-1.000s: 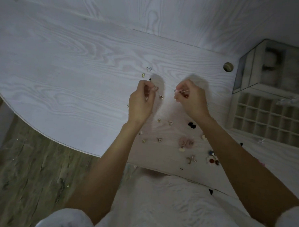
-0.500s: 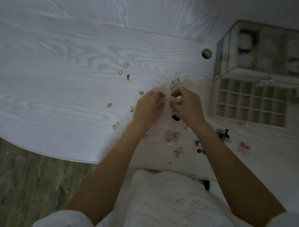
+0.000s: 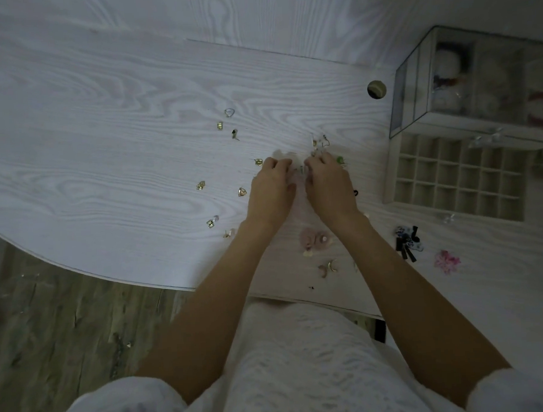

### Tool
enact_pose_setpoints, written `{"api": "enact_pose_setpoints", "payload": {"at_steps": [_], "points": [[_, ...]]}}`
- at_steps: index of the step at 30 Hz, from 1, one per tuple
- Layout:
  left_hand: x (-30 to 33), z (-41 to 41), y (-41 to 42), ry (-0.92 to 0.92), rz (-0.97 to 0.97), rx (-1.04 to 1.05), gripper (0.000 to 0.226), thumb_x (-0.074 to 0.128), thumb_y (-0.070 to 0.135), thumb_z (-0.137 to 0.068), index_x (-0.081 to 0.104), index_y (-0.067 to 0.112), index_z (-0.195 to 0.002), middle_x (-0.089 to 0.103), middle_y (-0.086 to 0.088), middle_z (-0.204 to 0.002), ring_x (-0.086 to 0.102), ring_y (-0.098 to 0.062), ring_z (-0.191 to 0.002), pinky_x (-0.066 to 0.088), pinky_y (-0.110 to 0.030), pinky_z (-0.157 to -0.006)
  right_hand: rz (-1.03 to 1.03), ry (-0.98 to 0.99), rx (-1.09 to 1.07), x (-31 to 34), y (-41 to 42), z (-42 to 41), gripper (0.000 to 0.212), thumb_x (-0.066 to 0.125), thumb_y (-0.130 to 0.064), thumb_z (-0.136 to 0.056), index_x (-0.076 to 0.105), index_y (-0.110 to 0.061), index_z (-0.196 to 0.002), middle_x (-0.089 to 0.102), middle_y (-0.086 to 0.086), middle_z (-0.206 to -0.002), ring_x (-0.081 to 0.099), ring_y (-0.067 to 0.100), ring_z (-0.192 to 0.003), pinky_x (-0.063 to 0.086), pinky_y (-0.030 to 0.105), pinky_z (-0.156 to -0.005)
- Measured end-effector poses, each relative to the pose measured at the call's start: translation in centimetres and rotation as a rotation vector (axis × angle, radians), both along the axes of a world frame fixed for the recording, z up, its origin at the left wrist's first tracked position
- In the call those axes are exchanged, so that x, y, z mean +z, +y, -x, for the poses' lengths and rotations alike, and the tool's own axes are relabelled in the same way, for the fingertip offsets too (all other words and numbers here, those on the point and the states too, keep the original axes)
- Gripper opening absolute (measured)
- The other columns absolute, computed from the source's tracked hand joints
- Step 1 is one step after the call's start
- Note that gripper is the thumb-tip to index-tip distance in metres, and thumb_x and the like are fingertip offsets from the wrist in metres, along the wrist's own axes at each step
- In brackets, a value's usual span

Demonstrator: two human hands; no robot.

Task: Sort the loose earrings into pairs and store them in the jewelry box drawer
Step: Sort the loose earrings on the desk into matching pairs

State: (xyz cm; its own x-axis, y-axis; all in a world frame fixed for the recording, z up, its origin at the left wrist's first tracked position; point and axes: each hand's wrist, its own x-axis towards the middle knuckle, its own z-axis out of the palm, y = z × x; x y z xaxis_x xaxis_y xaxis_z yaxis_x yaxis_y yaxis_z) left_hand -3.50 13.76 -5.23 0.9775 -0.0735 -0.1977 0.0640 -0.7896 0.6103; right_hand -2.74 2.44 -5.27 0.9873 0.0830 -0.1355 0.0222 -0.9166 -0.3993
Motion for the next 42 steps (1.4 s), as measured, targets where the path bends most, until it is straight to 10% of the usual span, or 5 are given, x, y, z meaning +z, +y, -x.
{"api": "enact_pose_setpoints", "payload": {"at_steps": [13, 22, 28, 42], "points": [[-0.2, 1.6, -0.5, -0.029, 0.087, 0.069, 0.030, 0.049, 0.000, -0.088, 0.060, 0.003, -0.115, 0.061, -0.019, -0.102, 0.058, -0.030, -0.091, 0.043, -0.032, -0.077, -0.126, 0.047, -0.052, 0.2, 0.2, 0.6, 0.019, 0.053, -0.007, -0.089, 0.061, -0.005, -0.105, 0.060, 0.012, -0.101, 0.053, 0.024, -0.093, 0.025, 0.018, -0.069], [3.1, 4.1, 6.2, -0.091, 0.152, 0.188, 0.020, 0.056, 0.015, -0.089, 0.067, 0.016, -0.107, 0.070, 0.001, -0.096, 0.063, -0.012, -0.077, 0.052, -0.027, -0.073, -0.287, -0.064, 0.025, 2.6, -0.1, 1.4, 0.026, 0.055, 0.003, -0.082, 0.063, -0.006, -0.106, 0.061, 0.011, -0.101, 0.059, 0.020, -0.085, 0.052, 0.038, -0.077], [2.6, 6.2, 10.9, -0.113, -0.148, 0.431, 0.020, 0.056, 0.034, -0.088, 0.068, 0.021, -0.097, 0.072, 0.004, -0.080, 0.066, -0.015, -0.075, 0.051, -0.030, -0.072, -0.181, -0.092, 0.181, 1.8, 2.7, -0.7, 0.024, 0.054, 0.000, -0.085, 0.066, -0.009, -0.104, 0.065, 0.009, -0.103, 0.060, 0.023, -0.093, 0.050, 0.035, -0.075], [-0.6, 4.0, 8.5, -0.144, -0.246, 0.088, 0.015, 0.063, 0.024, -0.083, 0.067, 0.016, -0.095, 0.066, -0.007, -0.091, 0.055, -0.032, -0.085, 0.040, -0.038, -0.071, -0.164, 0.038, 0.358, -0.5, 4.8, -1.3, 0.010, 0.063, -0.008, -0.084, 0.066, -0.008, -0.093, 0.064, 0.008, -0.094, 0.061, 0.023, -0.085, 0.053, 0.041, -0.075]]}}
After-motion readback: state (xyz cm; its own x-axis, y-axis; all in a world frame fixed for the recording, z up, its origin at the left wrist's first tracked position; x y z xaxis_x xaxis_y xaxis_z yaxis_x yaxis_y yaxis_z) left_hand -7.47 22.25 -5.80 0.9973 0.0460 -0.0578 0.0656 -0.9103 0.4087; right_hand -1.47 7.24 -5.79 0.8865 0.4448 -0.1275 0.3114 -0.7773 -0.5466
